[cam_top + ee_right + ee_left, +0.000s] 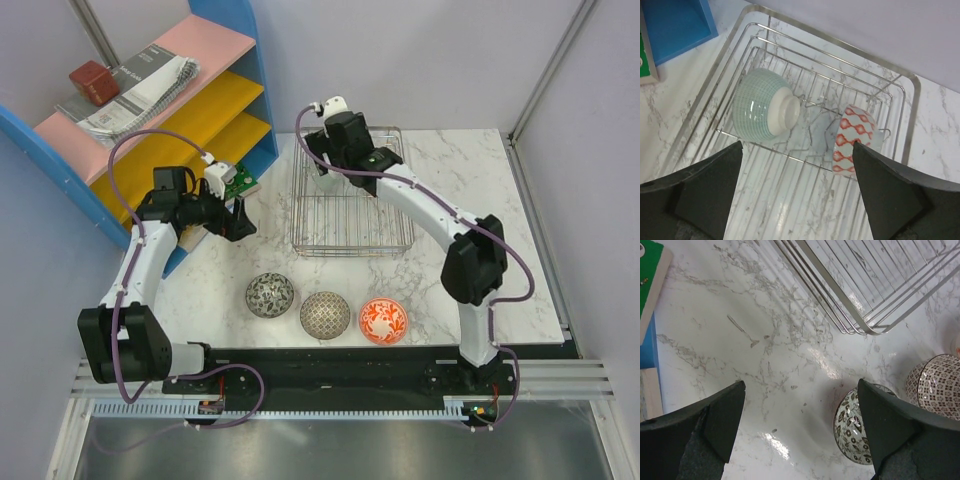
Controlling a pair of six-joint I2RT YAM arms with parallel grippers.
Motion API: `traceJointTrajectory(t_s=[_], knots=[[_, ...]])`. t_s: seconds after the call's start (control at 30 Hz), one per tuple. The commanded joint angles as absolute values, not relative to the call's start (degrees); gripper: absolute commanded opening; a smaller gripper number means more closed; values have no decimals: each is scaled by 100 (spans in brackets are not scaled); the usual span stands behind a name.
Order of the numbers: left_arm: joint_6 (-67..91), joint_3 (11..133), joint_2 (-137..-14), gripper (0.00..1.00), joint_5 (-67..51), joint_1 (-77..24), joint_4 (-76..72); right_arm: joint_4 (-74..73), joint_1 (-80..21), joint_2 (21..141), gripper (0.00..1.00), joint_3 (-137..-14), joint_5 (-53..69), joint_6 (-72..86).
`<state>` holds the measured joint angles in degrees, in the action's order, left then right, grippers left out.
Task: Load the bowls into the dish rack
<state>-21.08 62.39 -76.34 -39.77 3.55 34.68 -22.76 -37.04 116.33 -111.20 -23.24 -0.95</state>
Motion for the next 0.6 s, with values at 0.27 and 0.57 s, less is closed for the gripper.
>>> traceJointTrajectory(t_s=[0.27, 0.57], knots=[[-3963, 5871, -7980, 100, -4201, 387, 4596, -3014, -2901, 9363, 98, -9344, -915, -808], [-4236, 5537, -8481, 100, -4122, 343, 4632, -3120, -2769, 8482, 98, -8482, -756, -932]])
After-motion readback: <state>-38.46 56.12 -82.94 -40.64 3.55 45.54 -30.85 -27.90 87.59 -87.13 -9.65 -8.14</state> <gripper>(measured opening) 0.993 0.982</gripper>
